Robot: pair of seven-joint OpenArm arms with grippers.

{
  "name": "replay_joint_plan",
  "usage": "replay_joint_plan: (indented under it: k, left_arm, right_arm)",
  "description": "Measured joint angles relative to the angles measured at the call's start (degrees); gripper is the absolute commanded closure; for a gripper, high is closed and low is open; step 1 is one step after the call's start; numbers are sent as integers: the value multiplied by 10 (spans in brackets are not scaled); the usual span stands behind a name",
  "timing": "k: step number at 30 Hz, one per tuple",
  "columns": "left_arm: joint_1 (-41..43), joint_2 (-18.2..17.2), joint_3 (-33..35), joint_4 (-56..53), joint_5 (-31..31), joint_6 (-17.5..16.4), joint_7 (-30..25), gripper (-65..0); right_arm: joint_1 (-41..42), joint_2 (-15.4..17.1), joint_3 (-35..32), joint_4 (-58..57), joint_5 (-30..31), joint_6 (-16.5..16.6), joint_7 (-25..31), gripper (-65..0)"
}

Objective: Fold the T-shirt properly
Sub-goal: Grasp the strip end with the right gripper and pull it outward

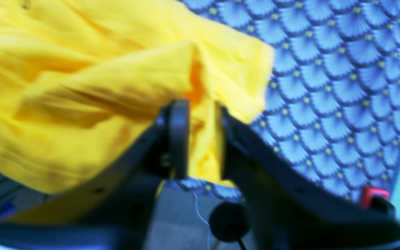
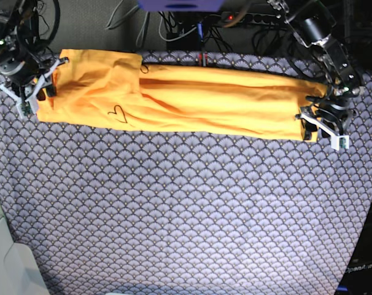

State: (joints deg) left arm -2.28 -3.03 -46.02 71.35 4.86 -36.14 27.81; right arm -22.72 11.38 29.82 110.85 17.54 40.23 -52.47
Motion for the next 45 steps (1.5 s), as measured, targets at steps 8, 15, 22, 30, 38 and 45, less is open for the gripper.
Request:
replay_joint_plan:
  k: [8, 15, 22, 30, 38, 45]
  left_arm:
    - [0, 0, -1, 0, 0, -1, 0, -361]
    - [0, 0, -1, 0, 0, 0, 0, -361]
    - [0, 0, -1, 0, 0, 0, 0, -360]
    - [0, 0, -1, 0, 0, 1, 0, -360]
    - [-1, 0, -1, 0, 0, 1, 2, -360]
    - [-2, 0, -1, 0, 0, 1, 2, -360]
  right_arm:
    - [-15, -24, 0, 0, 0, 0, 6, -313]
    - [-14, -26, -2, 0, 0, 0, 8, -313]
    - [-16, -36, -3, -1, 0, 0, 6, -313]
    - [-10, -36, -3, -35, -1, 0, 10, -314]
    - [4, -34, -3, -61, 0, 0, 10, -314]
    - [25, -33, -4, -84, 3, 0, 13, -306]
